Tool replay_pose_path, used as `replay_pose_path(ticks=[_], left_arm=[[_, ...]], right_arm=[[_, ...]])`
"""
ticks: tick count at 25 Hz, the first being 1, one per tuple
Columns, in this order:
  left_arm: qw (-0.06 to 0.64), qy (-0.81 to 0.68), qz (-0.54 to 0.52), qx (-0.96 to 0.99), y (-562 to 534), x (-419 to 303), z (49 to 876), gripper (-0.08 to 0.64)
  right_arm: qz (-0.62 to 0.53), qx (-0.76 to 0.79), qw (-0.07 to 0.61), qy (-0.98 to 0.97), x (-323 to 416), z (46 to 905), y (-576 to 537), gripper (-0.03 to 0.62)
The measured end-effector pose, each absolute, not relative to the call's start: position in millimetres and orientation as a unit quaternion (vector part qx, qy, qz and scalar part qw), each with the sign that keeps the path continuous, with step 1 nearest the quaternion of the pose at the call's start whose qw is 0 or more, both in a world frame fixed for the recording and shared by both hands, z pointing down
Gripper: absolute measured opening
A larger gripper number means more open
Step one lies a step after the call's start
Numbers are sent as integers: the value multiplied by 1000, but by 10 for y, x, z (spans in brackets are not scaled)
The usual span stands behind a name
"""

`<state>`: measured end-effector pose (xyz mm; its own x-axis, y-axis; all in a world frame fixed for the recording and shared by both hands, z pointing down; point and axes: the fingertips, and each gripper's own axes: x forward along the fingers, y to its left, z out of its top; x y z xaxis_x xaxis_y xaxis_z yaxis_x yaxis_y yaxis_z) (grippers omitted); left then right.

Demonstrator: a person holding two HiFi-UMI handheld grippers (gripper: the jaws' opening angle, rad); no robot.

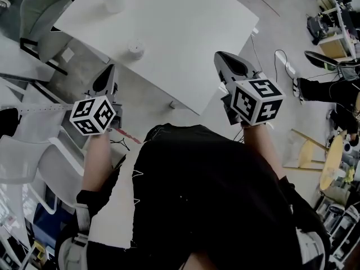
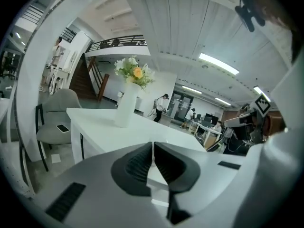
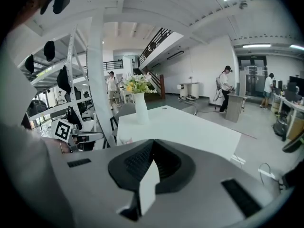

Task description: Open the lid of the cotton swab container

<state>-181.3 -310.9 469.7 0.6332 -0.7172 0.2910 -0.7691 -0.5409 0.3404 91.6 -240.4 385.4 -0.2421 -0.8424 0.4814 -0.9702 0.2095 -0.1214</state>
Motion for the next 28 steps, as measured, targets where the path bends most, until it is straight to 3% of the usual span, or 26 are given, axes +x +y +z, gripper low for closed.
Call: replay_pose_path(ticks=[12,16,28], left_arm=[[206,-371,129,896,-3263,-1520,5154,183],[200,-354,144,902,-3285,-1413,5222,276],[156,-362,203,896,-3432,-1089,5309,291]], right_arm=[[227,638,182,-713,1338,4052,-2175,5],[235,648,186,-700,1431,4078,-2111,5],[245,658,191,-685,1541,4145,-1952,5]])
